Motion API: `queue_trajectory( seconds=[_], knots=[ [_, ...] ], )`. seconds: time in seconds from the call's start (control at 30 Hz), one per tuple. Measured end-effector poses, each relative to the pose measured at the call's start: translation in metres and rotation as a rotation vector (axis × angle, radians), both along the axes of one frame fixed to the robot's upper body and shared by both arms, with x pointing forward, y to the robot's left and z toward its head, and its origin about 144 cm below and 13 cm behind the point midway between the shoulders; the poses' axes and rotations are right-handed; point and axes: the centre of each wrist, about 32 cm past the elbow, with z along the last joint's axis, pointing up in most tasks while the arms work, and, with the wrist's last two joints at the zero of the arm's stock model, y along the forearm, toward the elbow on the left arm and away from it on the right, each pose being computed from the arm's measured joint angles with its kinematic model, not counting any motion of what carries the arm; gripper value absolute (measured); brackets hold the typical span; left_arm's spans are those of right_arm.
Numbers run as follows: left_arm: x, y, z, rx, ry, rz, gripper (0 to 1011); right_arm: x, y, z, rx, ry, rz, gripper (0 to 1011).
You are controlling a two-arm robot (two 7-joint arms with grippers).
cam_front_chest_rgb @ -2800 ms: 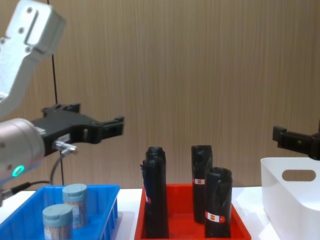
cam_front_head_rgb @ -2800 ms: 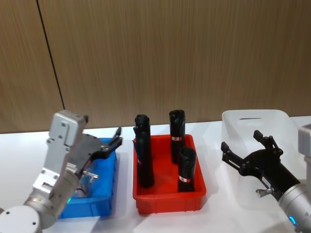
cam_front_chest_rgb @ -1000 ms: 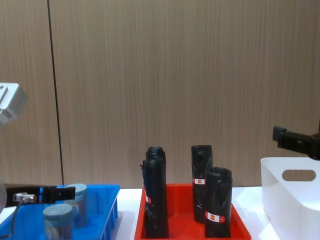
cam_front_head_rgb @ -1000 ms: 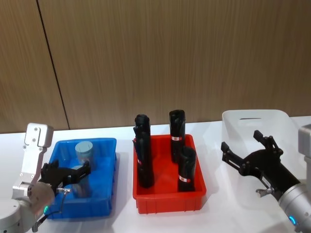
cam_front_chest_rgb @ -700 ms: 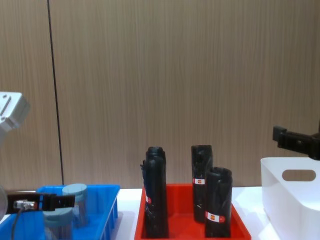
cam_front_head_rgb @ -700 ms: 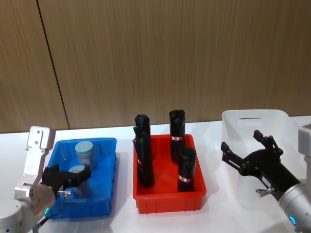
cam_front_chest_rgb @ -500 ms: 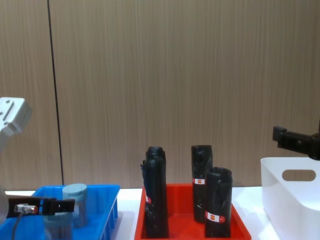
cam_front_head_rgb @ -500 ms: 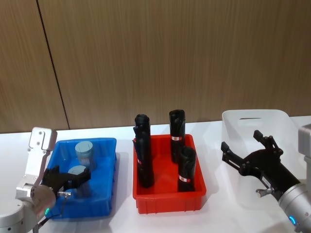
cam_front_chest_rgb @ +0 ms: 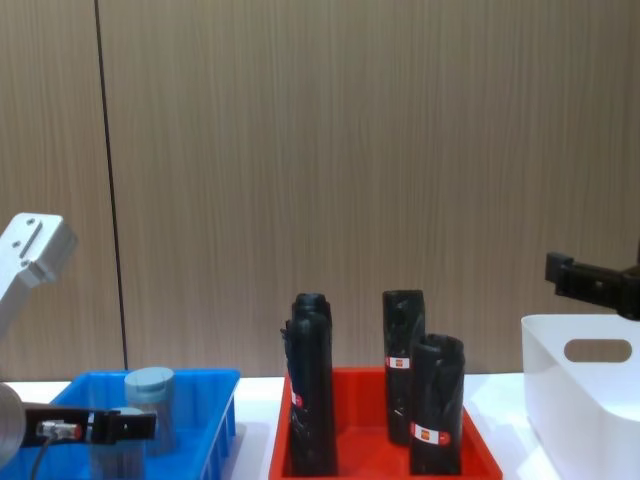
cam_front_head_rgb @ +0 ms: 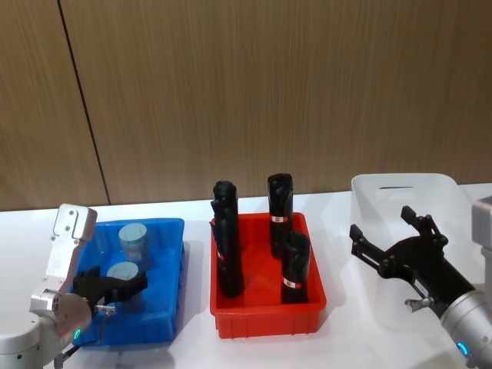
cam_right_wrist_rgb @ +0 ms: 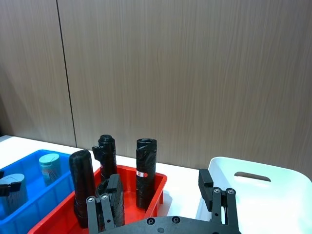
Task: Pick the cotton swabs from the blue box and place them into the white box.
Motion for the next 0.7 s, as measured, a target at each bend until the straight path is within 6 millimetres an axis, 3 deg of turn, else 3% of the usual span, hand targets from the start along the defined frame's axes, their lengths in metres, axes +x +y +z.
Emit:
queue_trajectory(
  seconds=[0.7],
  knots=[
    [0.0085, 0.0042, -0.0083, -0.015, 0.017, -0.039, 1003, 0.0, 0.0, 0.0, 0.0, 0.0, 0.0, 1002]
  ],
)
